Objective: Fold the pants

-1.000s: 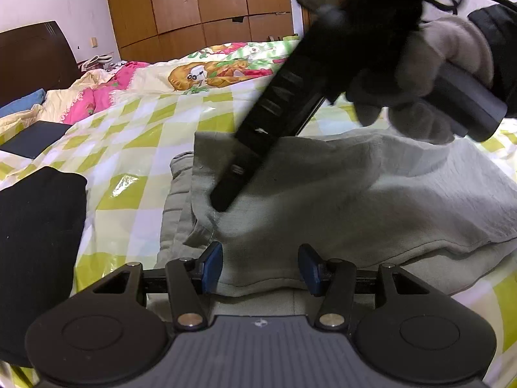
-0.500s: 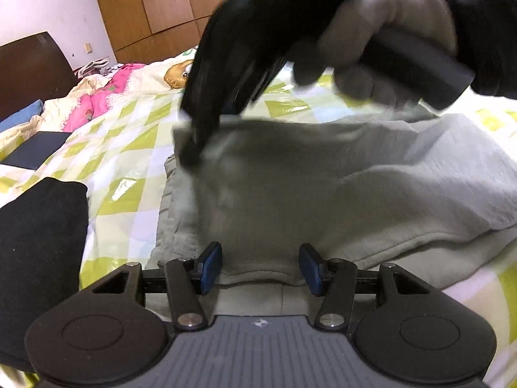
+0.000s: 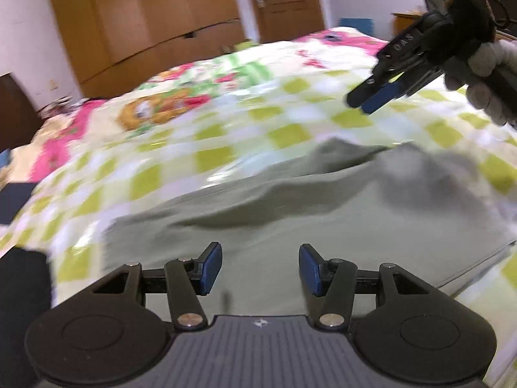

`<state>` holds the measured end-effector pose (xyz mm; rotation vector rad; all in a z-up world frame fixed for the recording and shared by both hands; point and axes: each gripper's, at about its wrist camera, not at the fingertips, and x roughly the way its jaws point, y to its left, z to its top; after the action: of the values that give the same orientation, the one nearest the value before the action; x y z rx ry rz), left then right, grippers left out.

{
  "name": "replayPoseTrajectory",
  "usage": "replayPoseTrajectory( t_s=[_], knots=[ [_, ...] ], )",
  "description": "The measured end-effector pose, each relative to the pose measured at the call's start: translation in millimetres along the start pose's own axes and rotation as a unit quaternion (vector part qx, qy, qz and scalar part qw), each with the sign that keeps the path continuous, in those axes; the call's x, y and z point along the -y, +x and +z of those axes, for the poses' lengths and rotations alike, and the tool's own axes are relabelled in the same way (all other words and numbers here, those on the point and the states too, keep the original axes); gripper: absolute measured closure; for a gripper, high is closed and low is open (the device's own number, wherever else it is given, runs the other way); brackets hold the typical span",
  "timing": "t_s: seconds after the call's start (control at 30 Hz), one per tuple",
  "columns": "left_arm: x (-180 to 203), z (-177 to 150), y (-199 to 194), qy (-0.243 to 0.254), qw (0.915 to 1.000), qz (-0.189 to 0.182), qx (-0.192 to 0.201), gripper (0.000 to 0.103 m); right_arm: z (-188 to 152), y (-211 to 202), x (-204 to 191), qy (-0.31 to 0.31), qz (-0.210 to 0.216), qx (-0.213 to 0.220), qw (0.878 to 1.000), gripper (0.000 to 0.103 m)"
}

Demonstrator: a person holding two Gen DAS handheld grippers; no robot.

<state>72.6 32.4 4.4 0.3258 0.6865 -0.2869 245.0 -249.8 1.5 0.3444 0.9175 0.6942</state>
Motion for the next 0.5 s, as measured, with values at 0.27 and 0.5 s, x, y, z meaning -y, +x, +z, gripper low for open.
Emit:
replayPoseTrajectory(
  t_s=[0.27,0.5],
  knots=[
    [44.8,19.5,28.7,0.041,0.9984,-0.031,-0.022,0.038,-16.1,35.4,9.8,-0.021,0.088,-0.053,0.995,0.064],
    [56.0,16.6,35.0,0.054,0.9972,-0.041,-0.031,0.038,-19.3,63.8,0.3,-0.064,0.074,-0.11,0.989,0.061]
  ],
)
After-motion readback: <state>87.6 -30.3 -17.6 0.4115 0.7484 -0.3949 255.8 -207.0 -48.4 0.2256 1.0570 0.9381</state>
